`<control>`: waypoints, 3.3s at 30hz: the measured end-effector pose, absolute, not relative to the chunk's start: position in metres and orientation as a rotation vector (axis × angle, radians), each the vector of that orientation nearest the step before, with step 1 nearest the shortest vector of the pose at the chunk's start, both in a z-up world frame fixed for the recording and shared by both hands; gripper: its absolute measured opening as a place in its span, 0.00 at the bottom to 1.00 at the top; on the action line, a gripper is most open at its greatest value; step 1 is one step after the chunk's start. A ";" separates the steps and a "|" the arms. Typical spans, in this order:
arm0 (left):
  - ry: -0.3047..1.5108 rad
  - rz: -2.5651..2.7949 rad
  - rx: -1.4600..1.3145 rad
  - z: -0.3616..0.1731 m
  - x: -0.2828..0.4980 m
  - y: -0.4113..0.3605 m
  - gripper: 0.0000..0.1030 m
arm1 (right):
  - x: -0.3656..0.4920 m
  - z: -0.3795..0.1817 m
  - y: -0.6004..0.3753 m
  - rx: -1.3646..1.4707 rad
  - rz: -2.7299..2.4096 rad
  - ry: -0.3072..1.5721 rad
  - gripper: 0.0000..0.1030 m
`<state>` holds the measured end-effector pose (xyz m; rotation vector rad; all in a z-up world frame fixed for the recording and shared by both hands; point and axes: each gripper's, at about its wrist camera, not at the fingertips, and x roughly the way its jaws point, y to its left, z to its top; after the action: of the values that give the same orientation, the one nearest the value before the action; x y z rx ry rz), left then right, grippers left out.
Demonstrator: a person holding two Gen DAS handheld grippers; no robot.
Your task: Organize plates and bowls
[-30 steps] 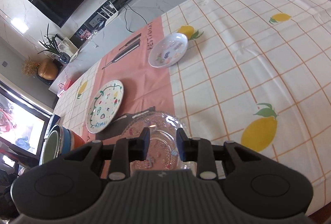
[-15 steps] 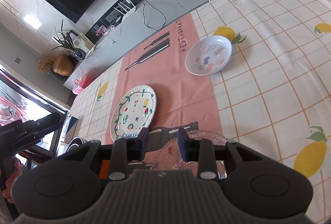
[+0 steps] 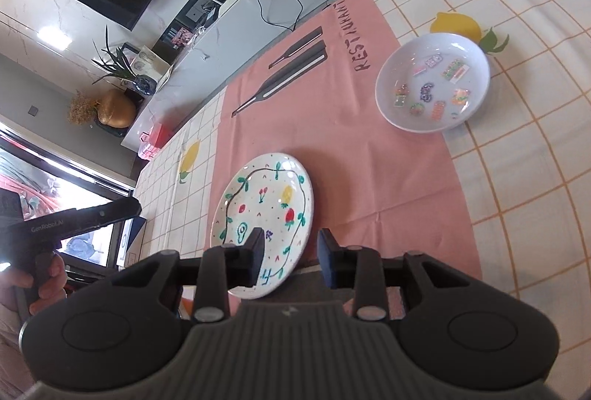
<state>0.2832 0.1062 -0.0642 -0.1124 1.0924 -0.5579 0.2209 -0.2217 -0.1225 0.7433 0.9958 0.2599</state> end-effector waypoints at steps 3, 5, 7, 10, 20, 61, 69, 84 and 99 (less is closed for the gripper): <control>1.134 -0.613 -0.185 -0.089 0.294 0.114 0.27 | 0.233 -0.130 -0.220 0.742 0.244 1.015 0.31; 1.160 -0.644 -0.235 -0.104 0.298 0.118 0.27 | 0.239 -0.137 -0.218 0.745 0.238 1.031 0.31; 1.175 -0.665 -0.254 -0.115 0.298 0.119 0.27 | 0.243 -0.143 -0.217 0.752 0.234 1.045 0.31; 1.201 -0.670 -0.274 -0.127 0.299 0.123 0.27 | 0.247 -0.151 -0.217 0.764 0.236 1.057 0.31; 1.202 -0.683 -0.358 -0.143 0.300 0.133 0.27 | 0.253 -0.157 -0.217 0.799 0.247 1.044 0.30; 1.377 -0.568 -0.748 -0.175 0.321 0.150 0.20 | 0.253 -0.181 -0.211 1.126 0.255 1.056 0.03; 1.418 -0.539 -0.851 -0.185 0.324 0.151 0.21 | 0.250 -0.188 -0.217 1.305 0.199 1.098 0.03; 1.271 -0.589 -0.707 -0.120 0.312 0.132 0.10 | 0.240 -0.161 -0.214 1.317 0.277 1.043 0.03; 1.072 -0.629 -0.624 -0.047 0.184 0.047 0.09 | 0.142 -0.097 -0.297 1.292 0.462 0.930 0.03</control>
<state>0.1844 0.0473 -0.0473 -0.6240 1.0723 -0.6292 0.1417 -0.2970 -0.0971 1.2916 0.9301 0.4620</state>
